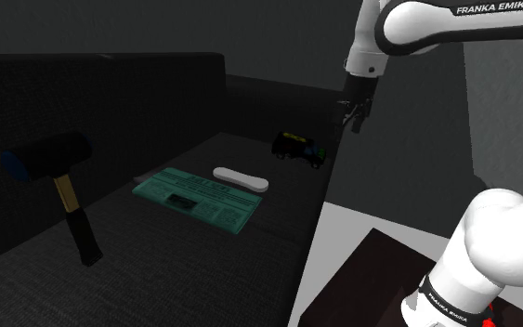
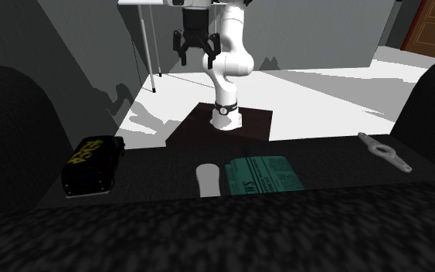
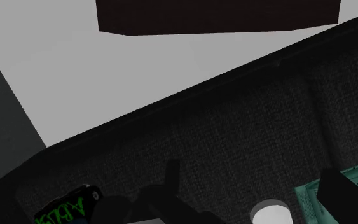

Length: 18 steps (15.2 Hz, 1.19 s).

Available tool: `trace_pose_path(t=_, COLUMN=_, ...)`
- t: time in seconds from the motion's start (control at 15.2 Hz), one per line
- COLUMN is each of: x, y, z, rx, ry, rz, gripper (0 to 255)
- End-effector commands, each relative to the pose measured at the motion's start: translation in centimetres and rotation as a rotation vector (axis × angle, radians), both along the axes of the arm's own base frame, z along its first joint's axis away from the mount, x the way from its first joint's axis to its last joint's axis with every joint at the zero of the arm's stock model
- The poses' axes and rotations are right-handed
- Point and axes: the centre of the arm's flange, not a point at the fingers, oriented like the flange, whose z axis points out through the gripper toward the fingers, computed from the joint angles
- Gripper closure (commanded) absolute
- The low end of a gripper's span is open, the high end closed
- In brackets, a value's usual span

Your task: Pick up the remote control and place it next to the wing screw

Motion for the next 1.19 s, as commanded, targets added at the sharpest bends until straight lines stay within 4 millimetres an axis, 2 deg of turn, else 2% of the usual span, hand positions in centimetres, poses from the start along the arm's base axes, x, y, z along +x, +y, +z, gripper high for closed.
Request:
trace_pose_path(t=0.0, x=2.3, y=0.6, z=-1.4, rx=0.000, ry=-0.001, rz=0.031, gripper=0)
trace_pose_path(t=0.53, x=10.9, y=3.2, z=-7.0, rx=0.000, ry=0.003, rz=0.151, gripper=0)
trace_pose_path(t=1.12, x=20.0, y=7.5, z=-13.2, rx=0.000, ry=0.006, rz=0.287, gripper=0)
